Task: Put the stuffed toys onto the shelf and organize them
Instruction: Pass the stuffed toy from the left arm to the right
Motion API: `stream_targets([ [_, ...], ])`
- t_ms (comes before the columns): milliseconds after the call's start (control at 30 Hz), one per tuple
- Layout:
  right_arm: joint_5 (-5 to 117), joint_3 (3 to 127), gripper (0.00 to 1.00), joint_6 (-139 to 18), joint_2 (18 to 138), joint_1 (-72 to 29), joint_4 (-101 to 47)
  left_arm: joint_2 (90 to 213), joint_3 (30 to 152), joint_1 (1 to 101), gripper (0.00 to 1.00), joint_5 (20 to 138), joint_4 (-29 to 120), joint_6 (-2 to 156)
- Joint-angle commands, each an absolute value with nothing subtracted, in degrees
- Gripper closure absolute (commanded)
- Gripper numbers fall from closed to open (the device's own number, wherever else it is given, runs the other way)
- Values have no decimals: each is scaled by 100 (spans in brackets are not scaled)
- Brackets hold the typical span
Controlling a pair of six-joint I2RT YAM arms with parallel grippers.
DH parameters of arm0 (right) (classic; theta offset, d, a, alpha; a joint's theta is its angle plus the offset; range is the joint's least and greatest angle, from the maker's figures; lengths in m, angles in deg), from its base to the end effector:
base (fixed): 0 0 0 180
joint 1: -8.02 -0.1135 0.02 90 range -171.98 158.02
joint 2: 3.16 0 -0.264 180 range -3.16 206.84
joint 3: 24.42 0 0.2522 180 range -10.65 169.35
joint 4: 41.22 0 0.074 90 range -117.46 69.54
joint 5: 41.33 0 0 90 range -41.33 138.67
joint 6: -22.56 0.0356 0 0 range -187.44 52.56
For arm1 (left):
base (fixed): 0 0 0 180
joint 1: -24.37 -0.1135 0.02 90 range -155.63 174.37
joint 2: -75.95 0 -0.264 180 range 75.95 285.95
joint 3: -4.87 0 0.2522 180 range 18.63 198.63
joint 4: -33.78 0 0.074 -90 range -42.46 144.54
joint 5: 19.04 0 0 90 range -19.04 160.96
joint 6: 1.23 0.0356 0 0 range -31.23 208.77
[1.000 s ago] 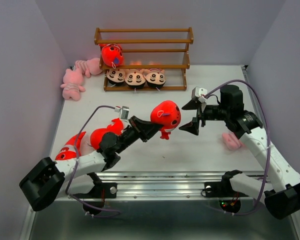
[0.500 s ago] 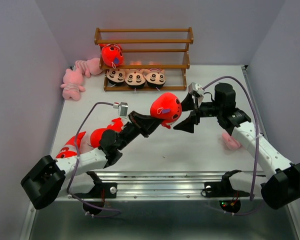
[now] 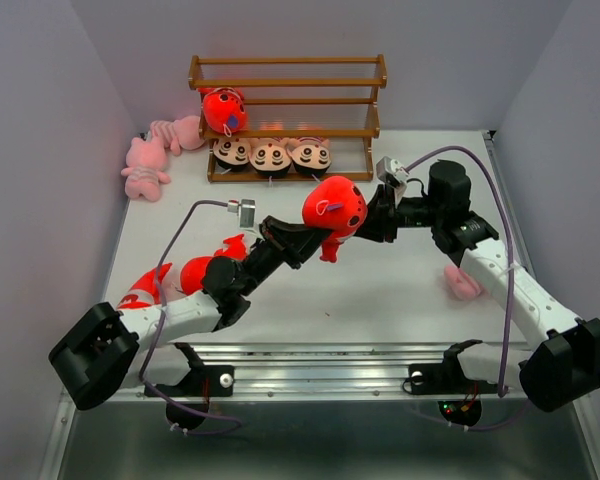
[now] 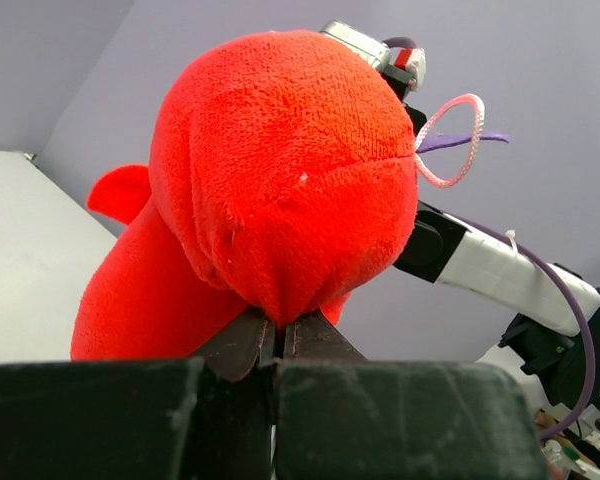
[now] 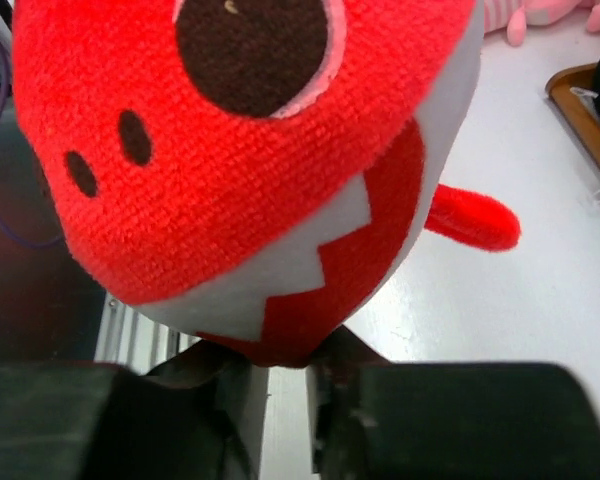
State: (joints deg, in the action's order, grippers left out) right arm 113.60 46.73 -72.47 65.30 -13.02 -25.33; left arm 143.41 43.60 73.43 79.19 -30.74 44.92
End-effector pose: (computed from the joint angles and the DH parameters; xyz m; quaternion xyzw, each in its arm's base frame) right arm 0.2327 0.1241 0.3506 -0.4740 0.5690 0.4896 0.4604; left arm 0.1459 -0.1760 0.3000 0.0845 0.4511 -0.6661 0.5880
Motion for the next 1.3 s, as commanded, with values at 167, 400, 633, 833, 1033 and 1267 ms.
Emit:
stream_targets([
  [167, 11530, 5061, 99, -7745, 6214, -1430, -2193, 14468, 4175, 7385, 100, 7853, -7094, 4334],
  [400, 11029, 5052, 99, -8394, 6047, -1430, -1429, 13854, 3823, 7394, 60, 7695, -6149, 4491],
  [633, 10677, 5157, 99, -9422, 5976, -1430, -332, 12369, 3884, 7394, 20, 7413, -3303, 5254],
  [833, 9790, 5561, 99, -10915, 6152, -1430, 1206, 11103, 4384, 7385, 11, 7272, -141, 6029],
  [1033, 8657, 6053, 99, -12111, 6539, -1430, 2367, 11197, 5551, 7377, 11, 7552, 2586, 7040],
  [1267, 7059, 6353, 99, -12720, 6680, -2010, 2651, 12454, 6451, 7377, 11, 8273, 3497, 6786],
])
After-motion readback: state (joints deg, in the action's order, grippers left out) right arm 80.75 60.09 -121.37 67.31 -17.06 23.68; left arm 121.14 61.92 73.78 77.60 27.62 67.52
